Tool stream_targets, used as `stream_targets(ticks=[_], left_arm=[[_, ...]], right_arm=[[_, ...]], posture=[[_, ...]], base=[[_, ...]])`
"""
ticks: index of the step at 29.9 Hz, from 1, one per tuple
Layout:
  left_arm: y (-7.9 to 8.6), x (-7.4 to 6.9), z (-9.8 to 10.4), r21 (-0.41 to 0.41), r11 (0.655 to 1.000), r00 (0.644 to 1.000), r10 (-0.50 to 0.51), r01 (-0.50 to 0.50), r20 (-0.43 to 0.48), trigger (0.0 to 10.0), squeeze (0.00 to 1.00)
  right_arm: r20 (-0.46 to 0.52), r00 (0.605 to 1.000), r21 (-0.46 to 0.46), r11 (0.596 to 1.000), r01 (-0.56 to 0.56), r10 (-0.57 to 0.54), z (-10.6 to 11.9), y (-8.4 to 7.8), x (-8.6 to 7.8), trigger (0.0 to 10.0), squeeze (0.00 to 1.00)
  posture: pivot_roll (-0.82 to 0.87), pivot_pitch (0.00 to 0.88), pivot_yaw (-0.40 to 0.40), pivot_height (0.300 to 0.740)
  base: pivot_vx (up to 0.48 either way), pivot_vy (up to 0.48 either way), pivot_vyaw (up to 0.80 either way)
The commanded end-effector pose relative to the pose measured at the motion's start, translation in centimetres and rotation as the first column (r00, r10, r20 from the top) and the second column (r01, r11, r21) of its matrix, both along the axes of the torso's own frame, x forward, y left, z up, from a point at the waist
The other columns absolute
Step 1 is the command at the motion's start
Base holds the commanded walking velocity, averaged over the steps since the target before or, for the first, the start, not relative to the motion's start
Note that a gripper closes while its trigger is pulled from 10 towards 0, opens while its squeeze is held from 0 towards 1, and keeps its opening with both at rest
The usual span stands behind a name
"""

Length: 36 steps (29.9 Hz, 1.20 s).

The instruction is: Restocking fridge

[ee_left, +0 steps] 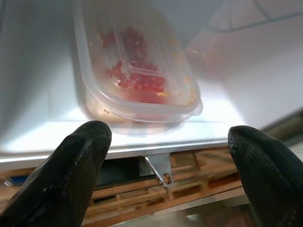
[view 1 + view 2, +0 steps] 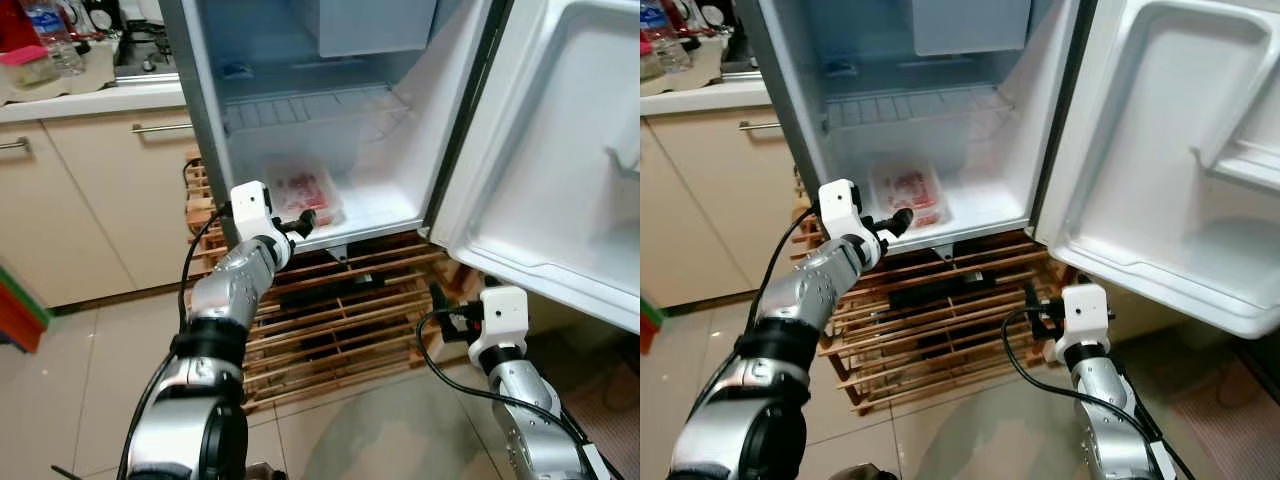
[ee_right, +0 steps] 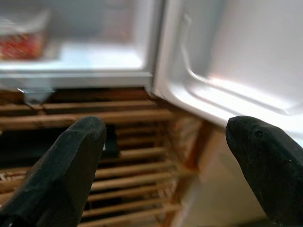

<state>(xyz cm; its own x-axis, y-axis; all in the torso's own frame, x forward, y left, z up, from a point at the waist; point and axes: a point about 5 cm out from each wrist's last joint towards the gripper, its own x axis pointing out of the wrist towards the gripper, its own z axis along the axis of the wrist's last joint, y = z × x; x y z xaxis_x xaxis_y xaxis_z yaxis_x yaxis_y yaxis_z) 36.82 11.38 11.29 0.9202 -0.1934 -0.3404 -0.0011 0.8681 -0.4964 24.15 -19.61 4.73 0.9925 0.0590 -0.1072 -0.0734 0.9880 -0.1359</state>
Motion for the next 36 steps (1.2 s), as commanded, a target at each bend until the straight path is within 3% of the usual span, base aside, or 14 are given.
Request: stream_targets(ticks=[1, 7, 14, 18, 21, 29, 31, 36], left_arm=[[0.0, 0.2, -0.3, -0.023, 0.999, 1.0, 0.025, -0.025, -0.019, 10.0, 0.0], [0.5, 0.5, -1.3, -0.038, 0.995, 0.995, 0.09, -0.092, -0.049, 10.0, 0.0], [1.1, 1.5, 0.4, -0.13, 0.978, 0.984, 0.173, -0.166, 0.047, 10.0, 0.0], [-0.1, 2.2, 2.7, -0.178, 0.978, 0.98, 0.138, -0.112, 0.143, 10.0, 0.0], [-1.1, 2.1, 3.3, -0.196, 0.976, 0.98, 0.121, -0.089, 0.156, 10.0, 0.0], [-1.7, 2.3, 2.7, -0.192, 0.975, 0.981, 0.136, -0.108, 0.139, 10.0, 0.0], [-1.6, 2.3, 2.5, -0.197, 0.973, 0.981, 0.143, -0.116, 0.129, 0.0, 0.0], [-1.9, 2.5, 2.9, -0.265, 0.957, 0.979, 0.154, -0.115, 0.131, 0.0, 0.0]], right_arm=[[0.01, 1.0, 0.001, 1.0, 0.008, -0.008, 0.6, -0.3, -0.1, 10.0, 0.0], [-0.025, 1.0, -0.009, 1.0, 0.009, -0.01, 0.8, -0.6, -3.1, 10.0, 0.0], [-0.074, 0.997, -0.033, 0.999, 0.027, -0.029, 1.1, -1.6, -6.3, 10.0, 0.0], [-0.109, 0.994, -0.045, 0.999, 0.025, -0.03, 1.4, -1.8, -8.0, 10.0, 0.0], [-0.141, 0.989, -0.043, 0.999, 0.028, -0.034, 1.4, -1.8, -9.1, 10.0, 0.0], [-0.17, 0.985, -0.049, 0.998, 0.028, -0.036, 1.4, -2.0, -10.1, 10.0, 0.0], [-0.182, 0.982, -0.056, 0.998, 0.033, -0.042, 1.6, -2.2, -10.4, 10.0, 0.0], [-0.199, 0.979, -0.063, 0.997, 0.036, -0.048, 1.5, -2.4, -10.9, 10.0, 0.0]], posture=[[-0.11, 0.071, 0.015, 0.731], [-0.17, 0.144, 0.007, 0.731], [-0.23, 0.195, -0.009, 0.731], [-0.25, 0.21, -0.014, 0.731], [-0.26, 0.223, -0.019, 0.731], [-0.28, 0.239, -0.028, 0.731], [-0.29, 0.242, -0.03, 0.731], [-0.29, 0.244, -0.027, 0.731]], base=[[0.0, 0.0, 0.0], [0.0, 0.0, 0.0], [0.0, 0.0, 0.0], [0.0, 0.0, 0.0], [0.0, 0.0, 0.0], [0.0, 0.0, 0.0], [0.0, 0.0, 0.0], [0.0, 0.0, 0.0]])
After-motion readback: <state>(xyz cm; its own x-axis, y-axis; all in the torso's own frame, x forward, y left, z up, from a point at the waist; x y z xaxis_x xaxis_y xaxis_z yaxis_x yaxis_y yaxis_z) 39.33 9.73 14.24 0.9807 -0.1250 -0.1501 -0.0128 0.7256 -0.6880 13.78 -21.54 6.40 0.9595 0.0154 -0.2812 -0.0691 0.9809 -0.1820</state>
